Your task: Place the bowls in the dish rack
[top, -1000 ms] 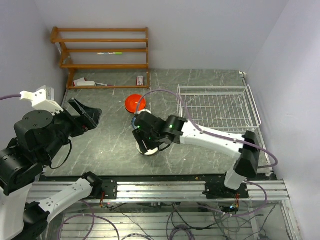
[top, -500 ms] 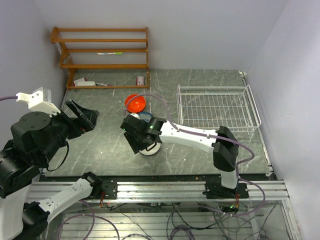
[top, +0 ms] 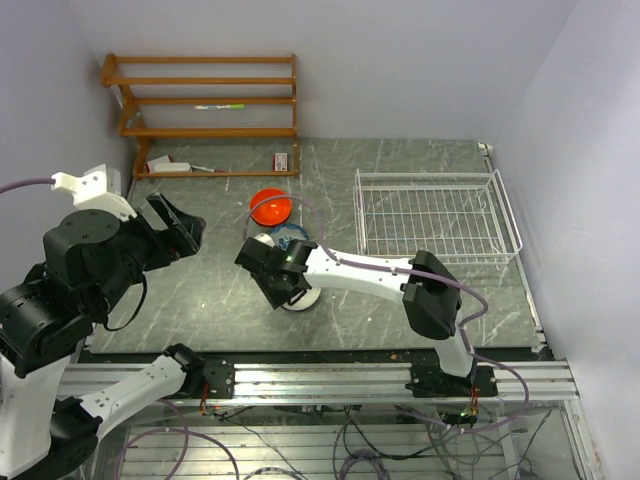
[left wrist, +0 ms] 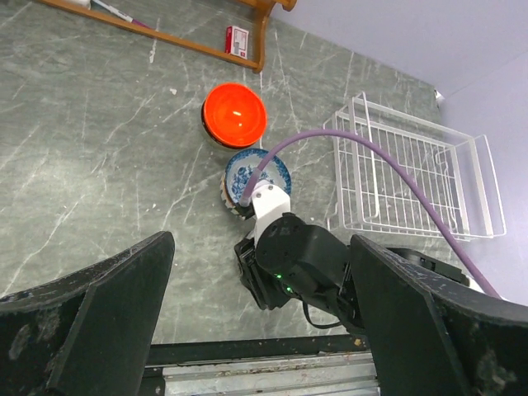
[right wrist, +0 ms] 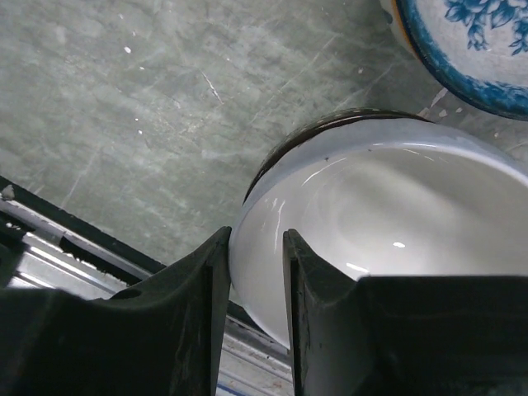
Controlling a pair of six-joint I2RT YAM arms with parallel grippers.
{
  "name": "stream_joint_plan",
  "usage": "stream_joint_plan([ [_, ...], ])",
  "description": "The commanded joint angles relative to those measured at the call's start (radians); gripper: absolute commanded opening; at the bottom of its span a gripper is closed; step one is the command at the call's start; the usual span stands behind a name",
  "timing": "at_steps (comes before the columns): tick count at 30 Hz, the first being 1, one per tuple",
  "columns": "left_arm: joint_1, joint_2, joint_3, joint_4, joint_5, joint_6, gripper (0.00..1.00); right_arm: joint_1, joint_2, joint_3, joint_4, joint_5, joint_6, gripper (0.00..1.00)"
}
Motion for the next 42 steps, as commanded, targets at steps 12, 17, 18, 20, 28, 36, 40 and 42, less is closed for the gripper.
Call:
stream_joint_plan([
  [12,-0.004,-0.024,-0.002,0.001,-0.037,0.018,0.99,0.009,0.028,0.037,-0.045,0.051,-0.024,0.01],
  [17,-0.004,-0.041,-0.002,-0.007,-0.045,0.01,0.99,0.011,-0.006,0.054,-0.044,0.031,-0.03,0.0],
  [18,-0.004,-0.042,-0.001,-0.008,-0.046,0.009,0.99,0.012,-0.008,0.059,-0.046,0.026,-0.032,0.0],
  [20,-0.004,-0.046,0.0,-0.011,-0.05,0.009,0.99,0.011,-0.049,0.074,-0.049,0.015,-0.033,0.0],
  [28,-0.004,-0.041,0.015,-0.012,-0.05,0.014,0.99,0.005,-0.189,0.14,-0.01,-0.106,-0.037,0.0],
  [36,-0.004,-0.024,0.044,-0.007,-0.042,0.024,0.99,-0.185,-0.408,0.046,0.163,-0.351,0.039,0.0],
  [40,-0.004,-0.013,0.054,-0.004,-0.032,0.025,0.99,-0.386,-0.517,-0.033,0.259,-0.525,0.057,0.0],
  [42,-0.004,-0.01,0.053,0.001,-0.027,0.024,0.99,-0.483,-0.547,-0.054,0.278,-0.618,0.045,0.0],
])
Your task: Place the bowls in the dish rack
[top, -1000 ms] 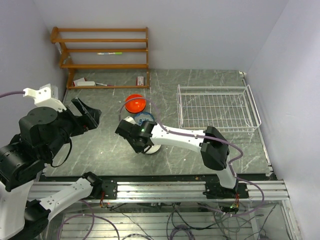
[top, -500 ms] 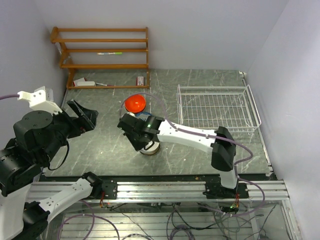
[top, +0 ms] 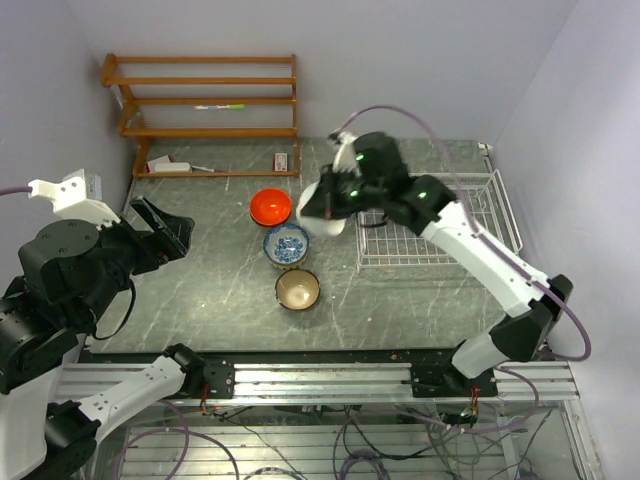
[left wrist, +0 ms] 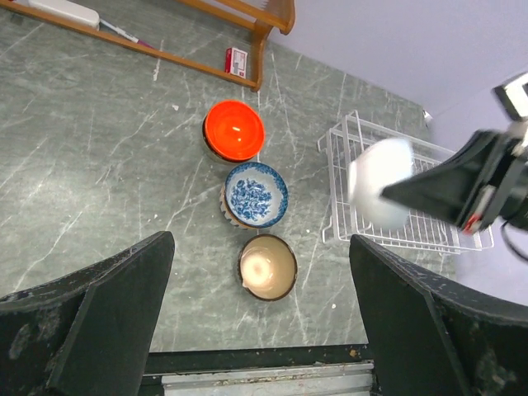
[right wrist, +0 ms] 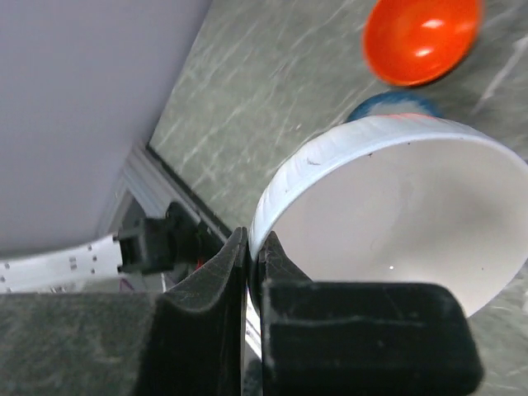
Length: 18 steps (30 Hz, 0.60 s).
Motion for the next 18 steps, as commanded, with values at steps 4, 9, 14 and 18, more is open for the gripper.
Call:
stream_joint_plan([
  [4,-0.004,0.026,0.021,0.017,0.008,0.017,0.99,-0.309,-0.089,-0.094,0.159,-0.351,-0.005,0.0],
  [9,-0.004,0.04,0.024,0.02,0.014,0.023,0.99,-0.551,-0.119,-0.232,0.346,-0.569,0.07,0.0],
  [14,-0.004,0.046,0.023,0.023,0.019,0.022,0.99,-0.73,-0.128,-0.386,0.616,-0.774,0.227,0.0],
  [18,-0.004,0.05,0.026,0.027,0.014,0.024,0.99,-0.806,-0.101,-0.483,0.861,-0.877,0.387,0.0],
])
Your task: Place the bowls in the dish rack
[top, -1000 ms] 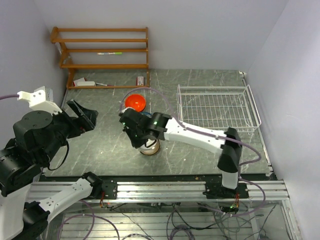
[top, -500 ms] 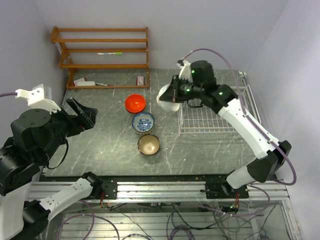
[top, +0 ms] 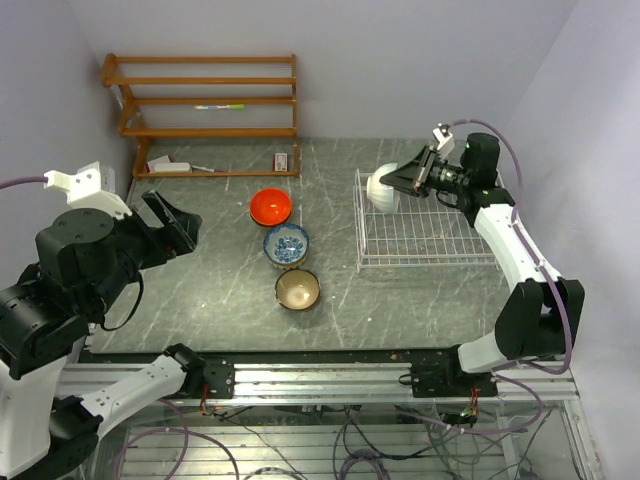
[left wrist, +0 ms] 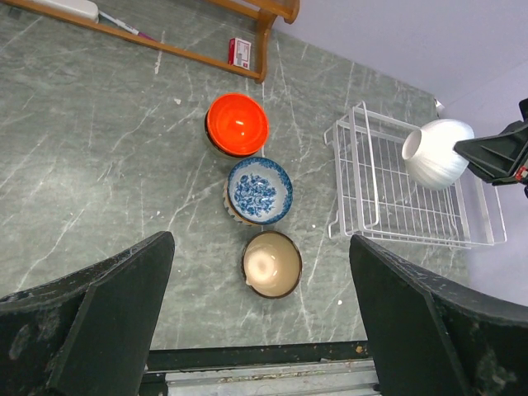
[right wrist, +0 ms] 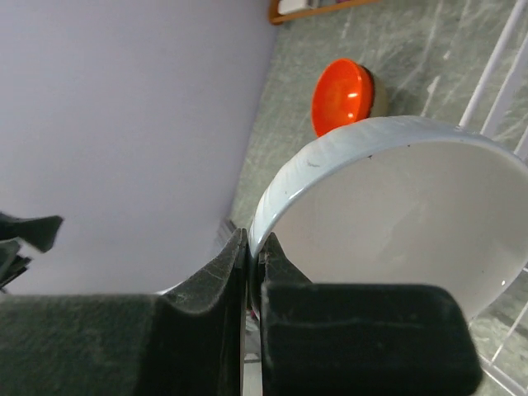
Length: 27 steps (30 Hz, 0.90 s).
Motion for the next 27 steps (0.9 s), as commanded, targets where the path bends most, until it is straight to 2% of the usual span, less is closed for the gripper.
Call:
stream_joint_plan([
  [1,-0.004,0.011,0.027,0.026,0.005,0.019,0.99,-0.05,-0.008,-0.068,0.418,-0.229,0.218,0.0],
  [12,-0.004,0.067,0.062,0.033,0.028,0.036,0.99,-0.102,0.17,-0.226,1.052,-0.255,0.615,0.0],
  [21,-0.004,0.091,0.093,0.017,0.032,0.037,0.99,-0.131,0.399,-0.301,1.703,-0.204,1.047,0.0],
  [24,-0.004,0.096,0.101,0.009,0.031,0.035,0.99,-0.14,0.463,-0.315,1.816,-0.187,1.122,0.0],
  [27,-0.004,0.103,0.111,0.003,0.028,0.035,0.99,-0.147,0.495,-0.329,1.84,-0.184,1.125,0.0],
])
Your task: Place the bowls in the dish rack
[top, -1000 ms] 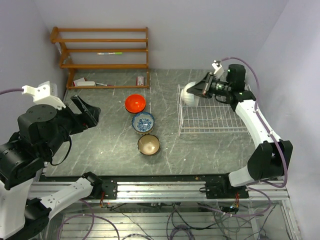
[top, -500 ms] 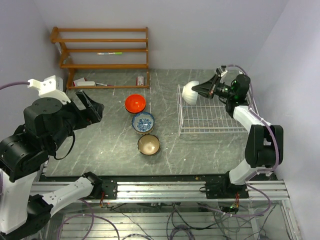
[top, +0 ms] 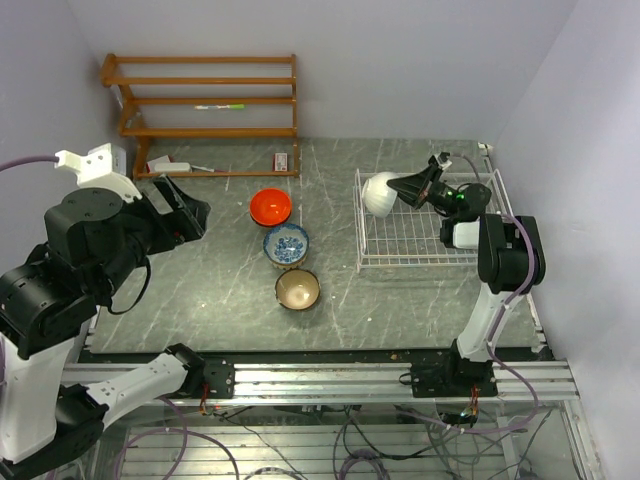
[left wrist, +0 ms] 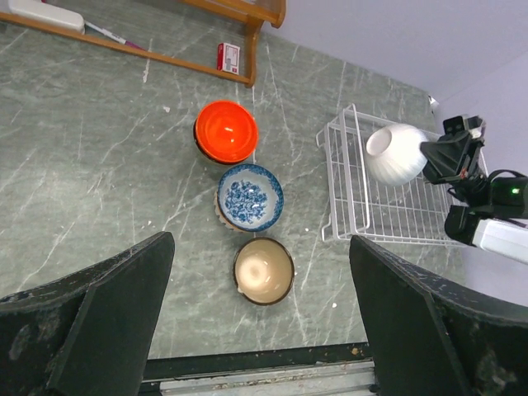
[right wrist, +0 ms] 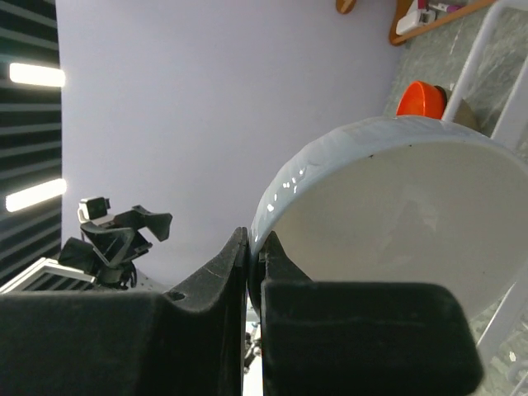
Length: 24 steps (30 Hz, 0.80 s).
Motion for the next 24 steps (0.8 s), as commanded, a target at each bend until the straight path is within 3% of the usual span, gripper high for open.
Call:
stream_joint_plan([
  [1,-0.004,0.018,0.037,-0.005,0.005,0.015,0.99,-0.017,0.025,-0.016,0.241,0.029,0.102,0.0],
  [9,-0.004,0.043,0.05,0.016,0.015,0.029,0.99,-0.027,0.028,-0.067,0.056,0.026,-0.048,0.0],
  [24,-0.004,0.043,0.047,0.013,0.024,0.022,0.99,-0.039,0.068,-0.087,-0.105,-0.003,-0.164,0.0],
])
